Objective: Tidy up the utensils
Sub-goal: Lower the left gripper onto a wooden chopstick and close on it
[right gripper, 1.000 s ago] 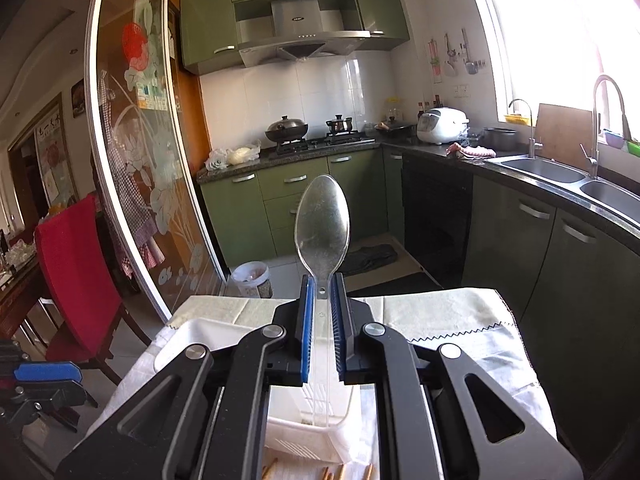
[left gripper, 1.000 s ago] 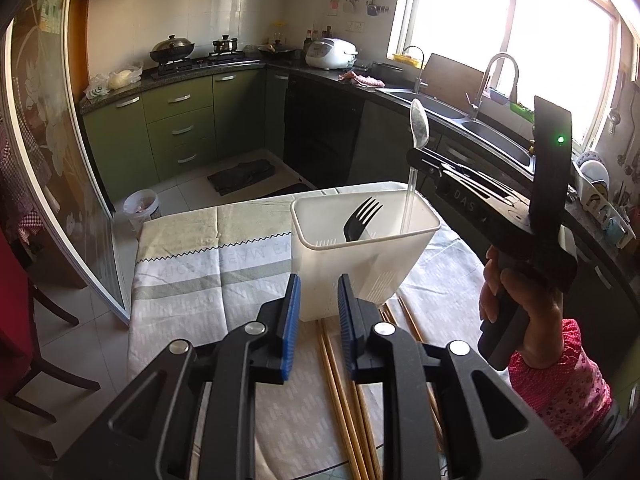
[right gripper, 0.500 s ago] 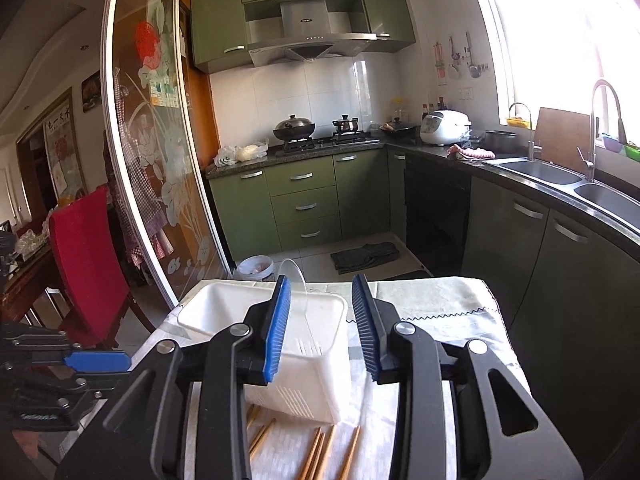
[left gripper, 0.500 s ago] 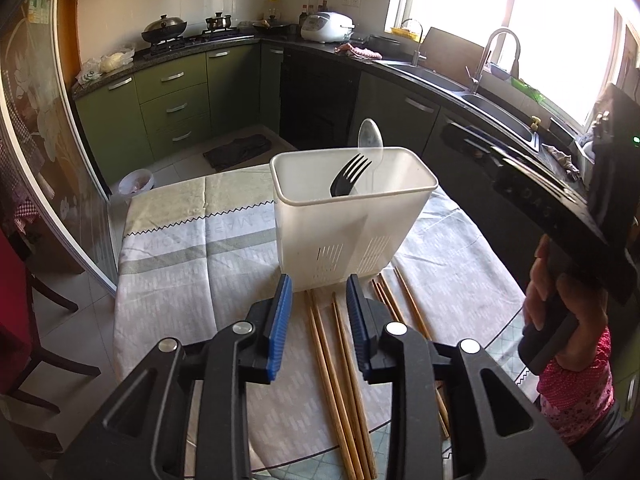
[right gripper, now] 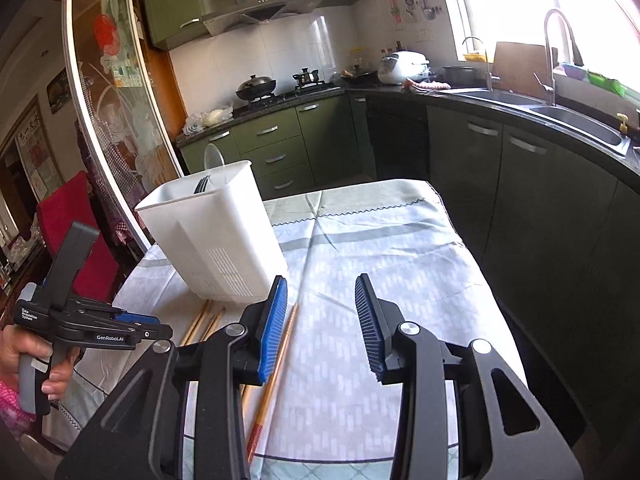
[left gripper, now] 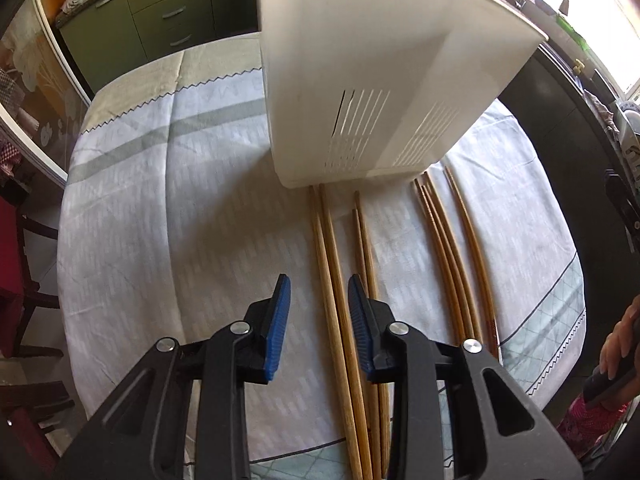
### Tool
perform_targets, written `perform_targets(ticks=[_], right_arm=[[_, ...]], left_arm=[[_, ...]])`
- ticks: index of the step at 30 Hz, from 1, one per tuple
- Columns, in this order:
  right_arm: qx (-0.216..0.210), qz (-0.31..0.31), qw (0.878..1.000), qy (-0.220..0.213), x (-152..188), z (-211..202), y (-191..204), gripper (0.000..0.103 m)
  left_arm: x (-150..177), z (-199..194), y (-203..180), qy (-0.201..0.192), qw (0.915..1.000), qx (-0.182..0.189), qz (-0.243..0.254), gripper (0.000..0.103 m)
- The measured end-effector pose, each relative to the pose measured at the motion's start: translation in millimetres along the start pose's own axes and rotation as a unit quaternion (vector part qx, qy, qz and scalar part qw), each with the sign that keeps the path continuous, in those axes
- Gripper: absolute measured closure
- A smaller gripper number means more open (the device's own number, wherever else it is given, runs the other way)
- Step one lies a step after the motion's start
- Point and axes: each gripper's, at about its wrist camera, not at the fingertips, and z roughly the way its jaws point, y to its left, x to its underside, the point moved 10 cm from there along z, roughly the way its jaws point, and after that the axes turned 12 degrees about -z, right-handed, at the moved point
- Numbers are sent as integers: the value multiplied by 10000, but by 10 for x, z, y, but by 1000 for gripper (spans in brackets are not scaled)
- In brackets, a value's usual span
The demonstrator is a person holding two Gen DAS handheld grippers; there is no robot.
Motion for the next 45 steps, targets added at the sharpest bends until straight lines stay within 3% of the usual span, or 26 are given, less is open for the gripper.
perform_targets(ticks=[2, 9, 15, 28, 34, 40, 44, 45], right_arm=[[19, 80, 10000, 26, 52, -37, -66, 62], [-42, 147, 9999, 28, 78, -102, -88, 62], [-121, 209, 9997, 45, 84, -102, -75, 61], [-232, 528, 9983, 81, 196, -140, -154, 59], [-257, 588, 9979, 124, 253, -141, -163, 59], [-327, 535, 9977, 251, 279, -82, -105, 59], [-612, 403, 9955, 598, 306, 74, 48, 59], [-685, 395, 9943, 712, 319, 129, 83, 59]], left_arm=[[-4, 71, 2, 40, 10000, -78, 10, 76], [-29, 237, 26, 175, 9991, -380, 16, 87], [-44, 236, -51, 214, 9993, -290, -24, 87], [-96, 415, -135, 228, 9980, -585, 5, 91], [-110, 396, -121, 151, 9987, -431, -207, 97], [-183, -80, -24, -631, 9969, -65, -456, 97], [-180, -608, 16, -1448, 9885, 31, -445, 97], [-167, -717, 33, -1595, 9862, 40, -434, 102]])
